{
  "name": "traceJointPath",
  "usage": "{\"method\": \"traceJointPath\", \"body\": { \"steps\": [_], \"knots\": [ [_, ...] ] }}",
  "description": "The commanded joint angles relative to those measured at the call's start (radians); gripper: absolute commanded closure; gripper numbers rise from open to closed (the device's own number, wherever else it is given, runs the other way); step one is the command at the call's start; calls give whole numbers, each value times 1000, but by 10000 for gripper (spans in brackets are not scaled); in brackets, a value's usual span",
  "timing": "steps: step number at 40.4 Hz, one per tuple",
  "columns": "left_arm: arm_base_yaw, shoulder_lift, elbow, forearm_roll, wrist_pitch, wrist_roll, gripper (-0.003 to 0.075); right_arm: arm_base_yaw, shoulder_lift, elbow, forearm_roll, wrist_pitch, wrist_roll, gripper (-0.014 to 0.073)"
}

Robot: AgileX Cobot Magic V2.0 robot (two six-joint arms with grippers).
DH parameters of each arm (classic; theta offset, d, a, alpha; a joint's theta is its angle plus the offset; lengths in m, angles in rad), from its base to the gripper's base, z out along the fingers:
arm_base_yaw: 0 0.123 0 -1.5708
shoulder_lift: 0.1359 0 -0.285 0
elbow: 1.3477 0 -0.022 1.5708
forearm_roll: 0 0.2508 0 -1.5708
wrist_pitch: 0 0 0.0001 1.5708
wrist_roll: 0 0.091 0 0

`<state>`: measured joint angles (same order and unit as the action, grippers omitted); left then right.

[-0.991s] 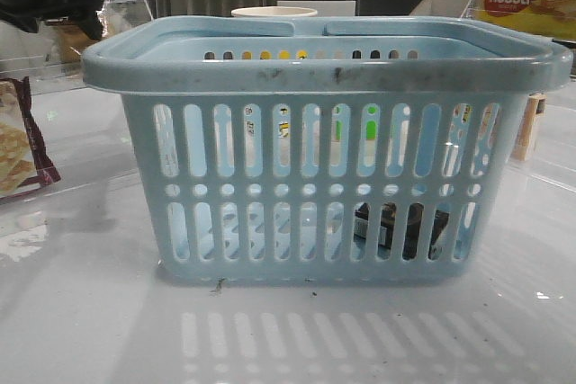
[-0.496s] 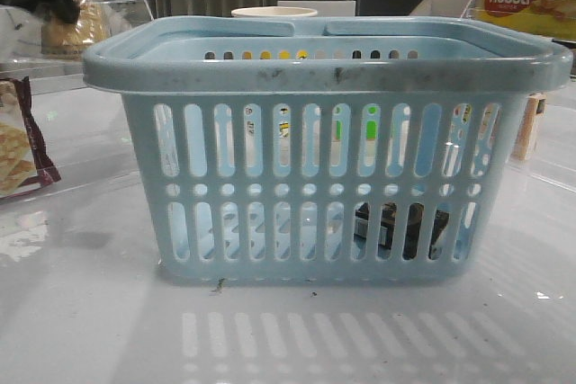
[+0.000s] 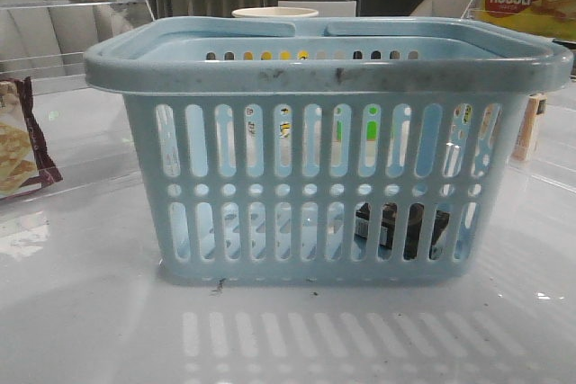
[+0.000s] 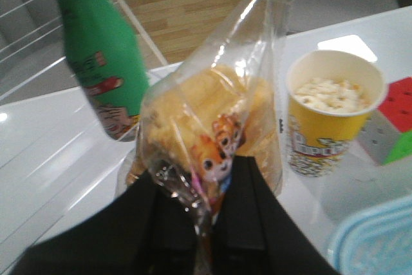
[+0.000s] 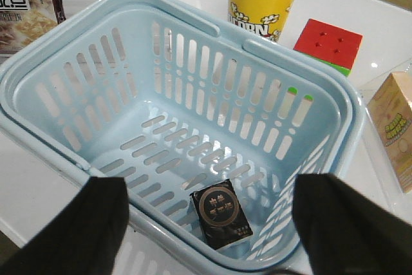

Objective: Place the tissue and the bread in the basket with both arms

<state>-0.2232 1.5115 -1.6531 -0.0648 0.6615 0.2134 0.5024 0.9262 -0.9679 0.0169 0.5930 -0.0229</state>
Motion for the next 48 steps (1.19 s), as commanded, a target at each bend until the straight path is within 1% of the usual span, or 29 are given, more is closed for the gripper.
{"method": "traceJointPath", "body": {
  "steps": [1,6,12,18,21,23,25,29,31,33,37,41,48],
  "knots": [
    [-86,-85,6,-14,-36,27,629,2,-11,-27,-12,-87,-2,-29],
    [-191,-99,70,-14,-33,27,629,2,-11,-27,-17,-82,-2,-29],
    [-329,-60,155,-18,-23,27,629,2,-11,-27,-17,-79,-2,-29],
    [-410,20,173,-18,-47,27,629,2,-11,-27,-17,-73,-2,-29],
    [-428,63,173,-18,-77,27,619,2,-11,-27,-17,-71,-2,-29],
    [-430,88,173,-18,-99,27,584,2,-11,-27,-17,-69,-2,-29],
    [-430,110,173,-32,-104,27,521,2,-11,-27,-17,-67,-2,-29],
    [-430,120,173,-36,-102,27,353,2,-11,-27,-17,-64,-2,-29],
    [-430,114,173,-36,-102,27,291,2,-11,-27,-17,-62,-2,-29],
    [-430,96,173,-36,-104,27,262,2,-11,-27,-17,-56,-2,-29],
    [-430,44,173,-36,-93,27,265,1,-15,-27,-22,-35,-2,-29],
    [-430,-26,179,-34,-42,27,265,1,-42,-18,-41,-7,-2,-29],
    [-425,-193,273,-34,-23,25,265,1,-149,62,-41,-5,-2,-29]
  ]
}}
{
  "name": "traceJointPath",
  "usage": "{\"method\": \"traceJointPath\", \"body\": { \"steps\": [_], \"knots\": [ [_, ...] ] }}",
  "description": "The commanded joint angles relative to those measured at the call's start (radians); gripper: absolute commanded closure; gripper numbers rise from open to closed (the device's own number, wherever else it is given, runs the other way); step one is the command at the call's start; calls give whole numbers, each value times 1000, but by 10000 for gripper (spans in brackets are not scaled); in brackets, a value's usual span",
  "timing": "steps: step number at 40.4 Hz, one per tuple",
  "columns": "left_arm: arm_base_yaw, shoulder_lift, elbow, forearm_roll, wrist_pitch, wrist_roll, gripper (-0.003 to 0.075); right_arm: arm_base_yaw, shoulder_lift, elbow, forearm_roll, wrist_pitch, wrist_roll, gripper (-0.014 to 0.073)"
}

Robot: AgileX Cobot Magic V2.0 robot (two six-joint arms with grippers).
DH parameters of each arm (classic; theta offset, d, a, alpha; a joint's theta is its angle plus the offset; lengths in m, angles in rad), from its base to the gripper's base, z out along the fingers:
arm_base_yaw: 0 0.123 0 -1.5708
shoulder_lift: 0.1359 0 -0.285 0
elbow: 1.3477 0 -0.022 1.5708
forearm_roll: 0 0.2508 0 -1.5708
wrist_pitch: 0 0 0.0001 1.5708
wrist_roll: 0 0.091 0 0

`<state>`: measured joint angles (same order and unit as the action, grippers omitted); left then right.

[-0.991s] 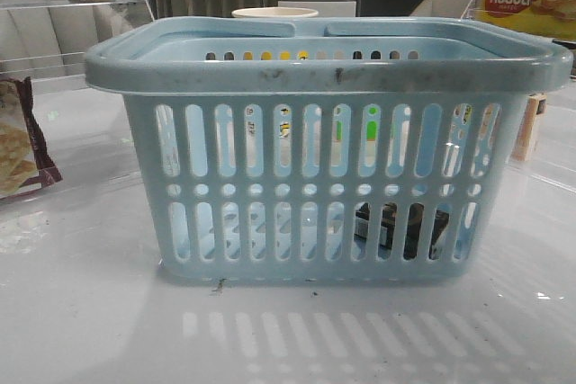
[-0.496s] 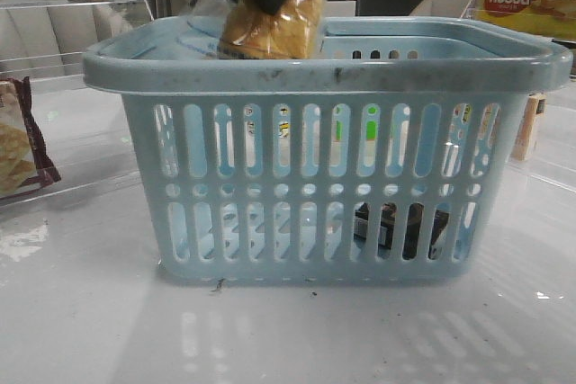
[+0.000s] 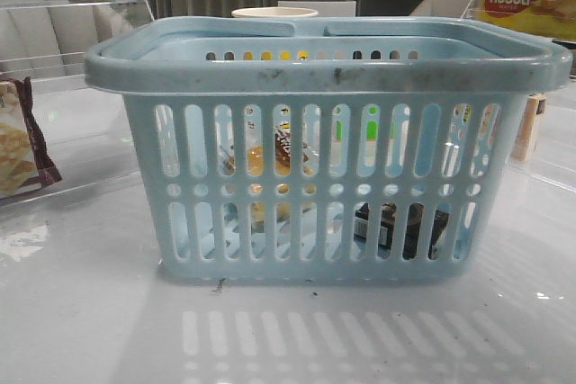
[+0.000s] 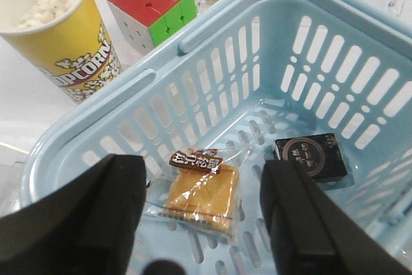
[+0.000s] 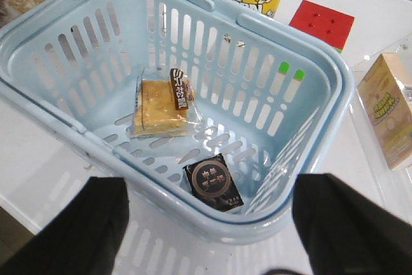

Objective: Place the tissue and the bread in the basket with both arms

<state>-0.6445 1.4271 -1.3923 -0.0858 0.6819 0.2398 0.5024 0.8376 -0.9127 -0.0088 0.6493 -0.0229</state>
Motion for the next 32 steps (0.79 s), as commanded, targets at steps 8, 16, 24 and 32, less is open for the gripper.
{"method": "traceJointPath", "body": {
  "steps": [8,16,24,32],
  "knots": [
    [-4,-339,191,-15,-44,-3,265,1,-180,100,-2,-7,-2,-29],
    [-4,-547,393,-15,-44,-5,265,1,-273,155,1,27,-2,-29],
    [-4,-698,556,-15,-44,-7,265,1,-289,167,1,51,-2,-29],
    [-4,-752,643,-15,-53,-7,268,1,-289,167,1,50,-2,25]
  ]
}}
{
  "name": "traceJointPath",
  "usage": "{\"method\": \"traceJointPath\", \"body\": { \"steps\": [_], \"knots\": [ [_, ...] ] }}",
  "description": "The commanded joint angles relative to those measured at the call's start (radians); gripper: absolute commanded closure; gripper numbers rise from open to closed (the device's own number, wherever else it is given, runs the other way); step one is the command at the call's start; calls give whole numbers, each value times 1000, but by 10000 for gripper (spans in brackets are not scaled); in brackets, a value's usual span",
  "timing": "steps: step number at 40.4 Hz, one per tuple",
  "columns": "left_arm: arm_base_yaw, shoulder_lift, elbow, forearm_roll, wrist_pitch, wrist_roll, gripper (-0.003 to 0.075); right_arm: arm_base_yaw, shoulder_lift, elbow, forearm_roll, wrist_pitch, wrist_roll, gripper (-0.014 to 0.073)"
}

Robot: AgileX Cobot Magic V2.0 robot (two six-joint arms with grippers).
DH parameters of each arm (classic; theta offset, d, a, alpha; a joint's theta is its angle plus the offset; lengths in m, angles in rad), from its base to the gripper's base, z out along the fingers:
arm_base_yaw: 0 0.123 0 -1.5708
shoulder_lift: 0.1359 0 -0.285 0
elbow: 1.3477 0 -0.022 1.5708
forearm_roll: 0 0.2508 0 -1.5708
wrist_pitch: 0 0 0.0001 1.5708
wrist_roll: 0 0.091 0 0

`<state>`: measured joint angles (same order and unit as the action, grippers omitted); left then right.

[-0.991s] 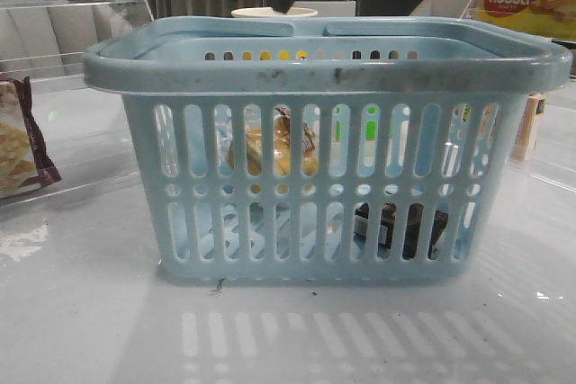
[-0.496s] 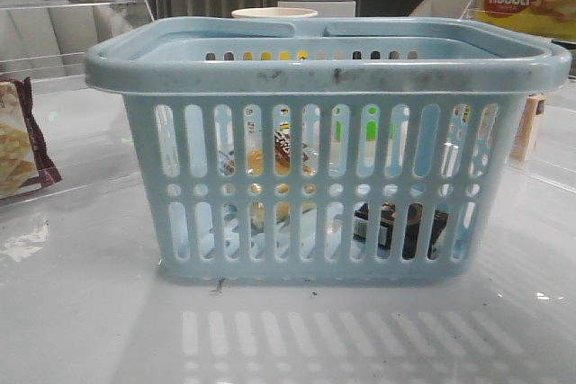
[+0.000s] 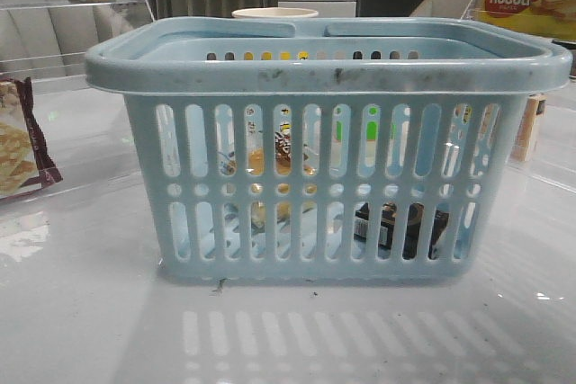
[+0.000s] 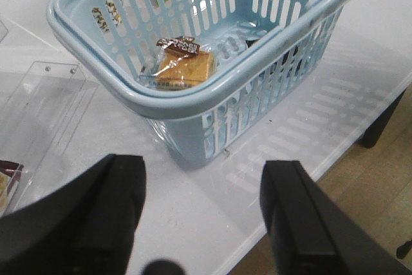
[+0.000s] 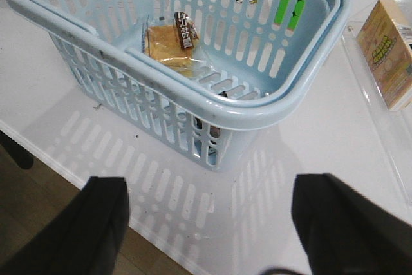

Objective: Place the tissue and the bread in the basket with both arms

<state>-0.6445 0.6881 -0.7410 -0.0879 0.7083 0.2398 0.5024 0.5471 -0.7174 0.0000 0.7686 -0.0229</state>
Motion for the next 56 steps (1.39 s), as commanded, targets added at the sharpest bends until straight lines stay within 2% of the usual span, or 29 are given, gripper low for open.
{"method": "traceJointPath", "body": {
  "steps": [1,6,10,14,18,38,41,50,56],
  "knots": [
    [-4,-13,-3,-13,-81,-7,276,1,1,-28,-8,-70,-2,69],
    [-4,-11,0,-13,-81,-7,362,1,1,-28,-8,-66,-2,269],
    [-4,-11,0,-13,-91,-7,465,1,1,-28,-8,-65,-2,435],
    [-4,-11,0,-13,-96,-7,561,1,1,-28,-8,-64,-2,544],
    [-4,-11,0,-13,-98,-7,631,1,1,-28,-8,-55,-2,538],
    [15,-46,19,-11,-103,-7,630,1,1,-28,-8,-55,-2,538],
    [80,-88,46,19,-112,8,630,1,1,-28,-8,-55,-2,538],
    [374,-337,249,17,-227,8,629,1,1,-28,-8,-55,-2,538],
    [503,-512,365,14,-242,8,629,1,1,-28,-8,-55,-2,538]
  ]
}}
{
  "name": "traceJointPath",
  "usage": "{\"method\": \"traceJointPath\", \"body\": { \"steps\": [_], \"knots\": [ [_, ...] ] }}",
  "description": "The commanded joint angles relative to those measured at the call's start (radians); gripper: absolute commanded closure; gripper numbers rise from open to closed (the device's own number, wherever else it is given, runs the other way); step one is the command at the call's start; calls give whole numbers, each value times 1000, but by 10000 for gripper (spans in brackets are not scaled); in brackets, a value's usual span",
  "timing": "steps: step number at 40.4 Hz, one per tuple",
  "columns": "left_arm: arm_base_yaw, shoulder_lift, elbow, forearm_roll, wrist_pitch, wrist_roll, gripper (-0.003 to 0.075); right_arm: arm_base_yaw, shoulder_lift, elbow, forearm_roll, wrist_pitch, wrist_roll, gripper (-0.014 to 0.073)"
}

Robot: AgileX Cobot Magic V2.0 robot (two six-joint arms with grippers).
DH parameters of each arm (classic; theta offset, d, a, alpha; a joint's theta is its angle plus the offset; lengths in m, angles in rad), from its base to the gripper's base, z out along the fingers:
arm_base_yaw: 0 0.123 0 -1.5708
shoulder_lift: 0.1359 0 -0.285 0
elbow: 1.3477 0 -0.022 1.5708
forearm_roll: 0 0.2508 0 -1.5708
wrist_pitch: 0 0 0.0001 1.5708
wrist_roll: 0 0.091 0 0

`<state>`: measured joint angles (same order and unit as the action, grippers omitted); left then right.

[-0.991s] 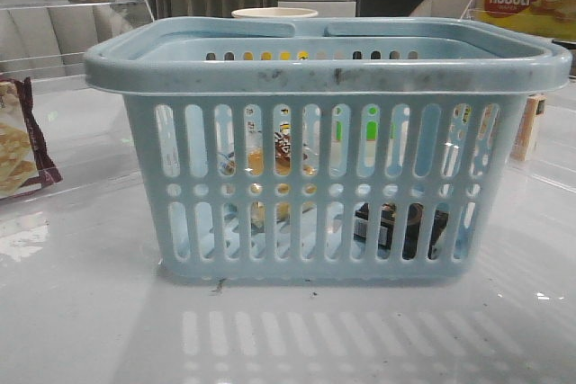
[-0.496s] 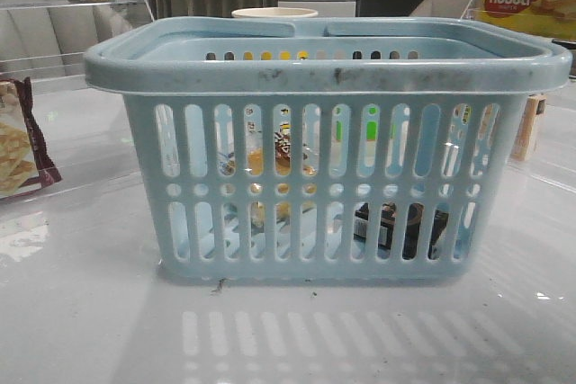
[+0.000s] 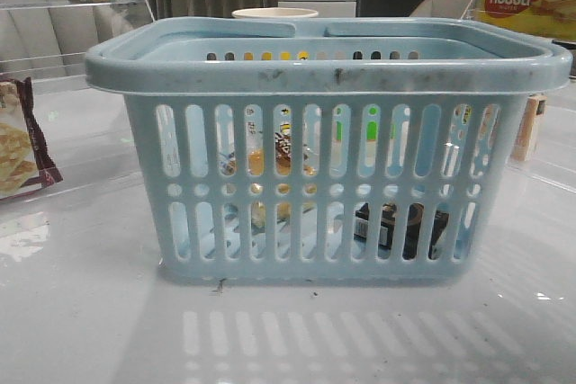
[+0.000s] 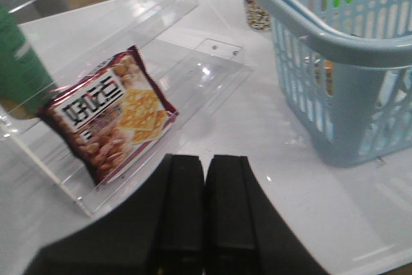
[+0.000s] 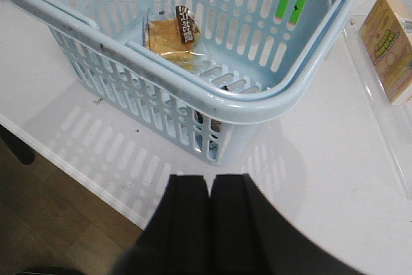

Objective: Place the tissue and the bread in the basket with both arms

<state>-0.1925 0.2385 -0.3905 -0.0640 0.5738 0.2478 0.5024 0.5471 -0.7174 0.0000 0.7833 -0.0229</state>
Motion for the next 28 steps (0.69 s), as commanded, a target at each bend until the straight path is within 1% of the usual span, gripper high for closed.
{"method": "traceJointPath", "body": {
  "steps": [1,4,9,12,17,23,25,28],
  "knots": [
    [69,-88,28,-10,-114,0,629,1,1,-28,-8,-69,-2,538],
    [113,-151,86,-10,-163,-2,629,1,1,-28,-8,-69,-2,538],
    [141,-198,188,-14,-292,-39,629,1,1,-28,-8,-69,-2,538],
    [143,-222,244,15,-367,-89,629,1,1,-28,-8,-69,-2,538],
    [143,-264,318,80,-449,-196,629,1,1,-28,-8,-69,-2,538],
    [143,-264,400,78,-574,-199,629,1,1,-28,-8,-70,-2,538],
    [143,-264,397,64,-546,-199,629,1,1,-28,-8,-70,-2,538],
    [143,-264,399,64,-565,-199,629,1,1,-28,-8,-70,-2,538]
  ]
}}
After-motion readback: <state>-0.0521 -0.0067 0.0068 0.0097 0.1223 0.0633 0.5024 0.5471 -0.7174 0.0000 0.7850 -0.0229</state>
